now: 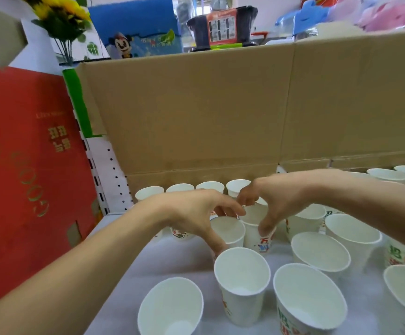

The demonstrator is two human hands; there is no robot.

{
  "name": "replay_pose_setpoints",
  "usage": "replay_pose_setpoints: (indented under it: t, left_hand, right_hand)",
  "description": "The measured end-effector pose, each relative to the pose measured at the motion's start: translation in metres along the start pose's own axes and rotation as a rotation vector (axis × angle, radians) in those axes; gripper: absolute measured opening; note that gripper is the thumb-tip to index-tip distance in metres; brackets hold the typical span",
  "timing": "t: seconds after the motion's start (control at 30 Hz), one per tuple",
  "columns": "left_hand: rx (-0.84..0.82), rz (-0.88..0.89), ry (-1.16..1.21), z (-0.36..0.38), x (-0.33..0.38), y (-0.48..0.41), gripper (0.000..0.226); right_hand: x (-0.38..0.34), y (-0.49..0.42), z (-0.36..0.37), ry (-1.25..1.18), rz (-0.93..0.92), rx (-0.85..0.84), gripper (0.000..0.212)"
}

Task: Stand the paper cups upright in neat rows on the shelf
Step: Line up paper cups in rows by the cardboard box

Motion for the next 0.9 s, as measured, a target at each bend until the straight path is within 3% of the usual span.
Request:
replay_pose_setpoints:
  t: [0.1, 0.27, 0.57, 0.73, 0.9]
  left_hand:
    - [0.042, -0.048, -0.01, -0.005, -0.005, -0.005, 0.08]
    - [0.073, -0.137, -0.044, -0.013, -0.013, -0.017, 0.083]
    - [0.191, -0.189, -0.068, -0.01, -0.022, -0.026, 0.082]
    - [0.226, -0.173, -0.057, -0.011, -0.022, -0.026, 0.071]
    - [0.222, -0.153, -0.024, -0.01, -0.027, -0.025, 0.065]
  right_hand:
    - [0.001, -0.011, 0.002, 0.009, 0.014, 0.068, 0.059]
    - [0.009, -0.029, 0.008, 0.062, 0.121, 0.134, 0.074]
    - [0.017, -0.027, 0.007, 0.027, 0.172, 0.12, 0.086]
    - [0.008, -0.031, 0.008, 0.126, 0.183, 0.192, 0.069]
    - [0.006, -0.031, 0.01, 0.156, 0.202, 0.216, 0.07]
Point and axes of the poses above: each hand's wrist, its own y-axis away from the middle knuckle, its own z-axis out of the palm, x = y × z, the point moved 1 cm from there along -y, towards the middle knuckle, and after that the axes turned 1 degree about x, right-handed, at the moved point
